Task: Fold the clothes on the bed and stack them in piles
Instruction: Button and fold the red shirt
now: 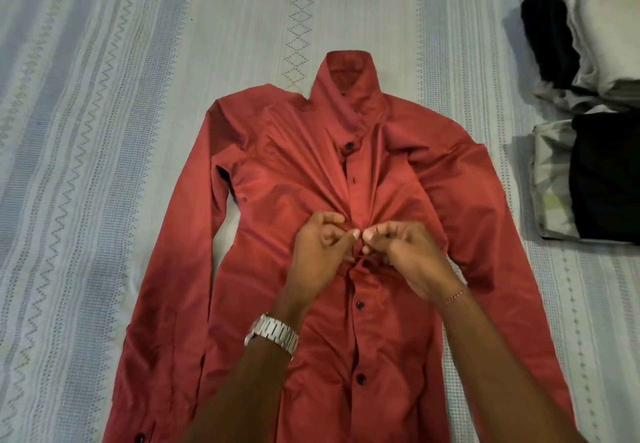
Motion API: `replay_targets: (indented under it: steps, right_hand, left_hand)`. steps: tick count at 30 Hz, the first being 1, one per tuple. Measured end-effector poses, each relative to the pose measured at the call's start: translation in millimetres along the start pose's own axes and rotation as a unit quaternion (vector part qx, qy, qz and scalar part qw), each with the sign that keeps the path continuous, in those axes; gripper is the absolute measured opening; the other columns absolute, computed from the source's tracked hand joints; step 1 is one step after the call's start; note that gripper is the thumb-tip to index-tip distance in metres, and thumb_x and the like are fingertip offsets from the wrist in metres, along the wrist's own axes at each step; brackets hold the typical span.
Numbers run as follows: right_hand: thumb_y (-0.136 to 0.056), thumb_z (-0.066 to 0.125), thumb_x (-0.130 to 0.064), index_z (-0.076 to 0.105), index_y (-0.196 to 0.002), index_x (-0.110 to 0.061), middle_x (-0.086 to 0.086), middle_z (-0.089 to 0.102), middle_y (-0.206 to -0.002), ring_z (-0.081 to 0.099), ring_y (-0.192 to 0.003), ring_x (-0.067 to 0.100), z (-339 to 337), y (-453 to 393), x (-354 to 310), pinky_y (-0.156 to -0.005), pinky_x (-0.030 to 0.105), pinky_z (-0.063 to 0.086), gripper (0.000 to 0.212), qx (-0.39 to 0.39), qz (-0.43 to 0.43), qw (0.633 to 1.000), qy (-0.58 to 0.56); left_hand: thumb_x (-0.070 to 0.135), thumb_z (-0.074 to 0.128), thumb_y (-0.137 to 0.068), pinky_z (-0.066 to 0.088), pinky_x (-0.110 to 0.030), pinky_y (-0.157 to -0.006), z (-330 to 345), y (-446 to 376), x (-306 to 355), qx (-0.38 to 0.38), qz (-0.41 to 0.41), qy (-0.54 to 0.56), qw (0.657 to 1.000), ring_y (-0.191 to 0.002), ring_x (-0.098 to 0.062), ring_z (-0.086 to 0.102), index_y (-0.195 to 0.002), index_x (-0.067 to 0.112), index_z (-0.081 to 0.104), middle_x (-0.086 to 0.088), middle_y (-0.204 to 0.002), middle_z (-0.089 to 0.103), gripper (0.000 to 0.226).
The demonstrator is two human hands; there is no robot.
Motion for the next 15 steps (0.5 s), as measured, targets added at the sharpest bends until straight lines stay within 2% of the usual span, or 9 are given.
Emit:
replay_targets:
  steps: [2, 6, 8, 10, 12, 15]
  right_hand:
    - [-0.101, 0.058, -0.006, 0.068, -0.084, -0.009, 0.008, 0.069, -0.075, 0.066, -0.064, 0.011, 2, 11, 13, -0.062, 0.023, 0.055, 0.021, -0.001, 0.017, 0.999, 0.033]
    - [-0.106, 0.051, -0.022, 0.06, -0.094, -0.011, 0.01, 0.072, -0.085, 0.073, -0.063, 0.023, 5, 36, 39, -0.054, 0.024, 0.053, 0.018, -0.005, 0.035, 0.997, 0.068]
    - [-0.105, 0.05, -0.037, 0.062, -0.092, -0.021, 0.005, 0.075, -0.087, 0.075, -0.068, 0.024, 3, 48, 48, -0.056, 0.029, 0.055, 0.024, 0.007, 0.007, 0.991, 0.134]
    - [-0.1, 0.045, -0.054, 0.061, -0.089, -0.026, 0.0, 0.074, -0.084, 0.073, -0.071, 0.021, 1, 60, 55, -0.066, 0.04, 0.059, 0.034, 0.033, -0.028, 0.974, 0.222]
    - [-0.103, 0.045, -0.049, 0.057, -0.084, -0.021, 0.003, 0.073, -0.083, 0.072, -0.077, 0.025, 3, 73, 63, -0.072, 0.042, 0.056, 0.035, 0.054, -0.039, 0.96, 0.273]
    - [-0.107, 0.043, -0.037, 0.052, -0.081, -0.02, 0.012, 0.071, -0.089, 0.067, -0.092, 0.034, 9, 94, 75, -0.077, 0.038, 0.049, 0.032, 0.07, -0.041, 0.944, 0.319]
  left_hand:
    - [0.014, 0.078, -0.088, 0.059, -0.036, -0.057, -3, 17, -9, 0.024, 0.02, -0.045, 0.998, -0.057, -0.023, 0.07, -0.101, 0.015, 0.056, -0.006, -0.067, 0.071, 0.025]
    - [0.03, 0.084, -0.082, 0.056, -0.036, -0.059, -3, 45, -26, 0.068, -0.008, -0.098, 0.993, -0.05, -0.014, 0.067, -0.097, 0.018, 0.056, 0.001, -0.058, 0.069, 0.034]
    - [0.041, 0.084, -0.078, 0.053, -0.031, -0.064, -4, 61, -31, 0.096, -0.016, -0.14, 0.985, -0.051, -0.007, 0.065, -0.095, 0.022, 0.054, 0.006, -0.056, 0.068, 0.039]
    - [0.048, 0.083, -0.077, 0.052, -0.031, -0.066, -4, 80, -38, 0.113, -0.032, -0.151, 0.982, -0.05, -0.004, 0.065, -0.094, 0.024, 0.052, 0.007, -0.054, 0.067, 0.043]
    - [0.052, 0.081, -0.078, 0.053, -0.035, -0.067, -4, 105, -48, 0.119, -0.056, -0.14, 0.981, -0.047, -0.007, 0.064, -0.093, 0.026, 0.048, 0.006, -0.051, 0.066, 0.045]
    - [0.058, 0.077, -0.078, 0.053, -0.039, -0.061, -3, 148, -61, 0.134, -0.077, -0.138, 0.978, -0.042, -0.01, 0.059, -0.091, 0.025, 0.045, 0.002, -0.048, 0.063, 0.048]
Point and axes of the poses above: each hand's wrist, its own y-axis away from the middle knuckle, its own z-axis out of the palm, x = y × z, the point moved 8 cm from there along -y, towards the middle knuckle
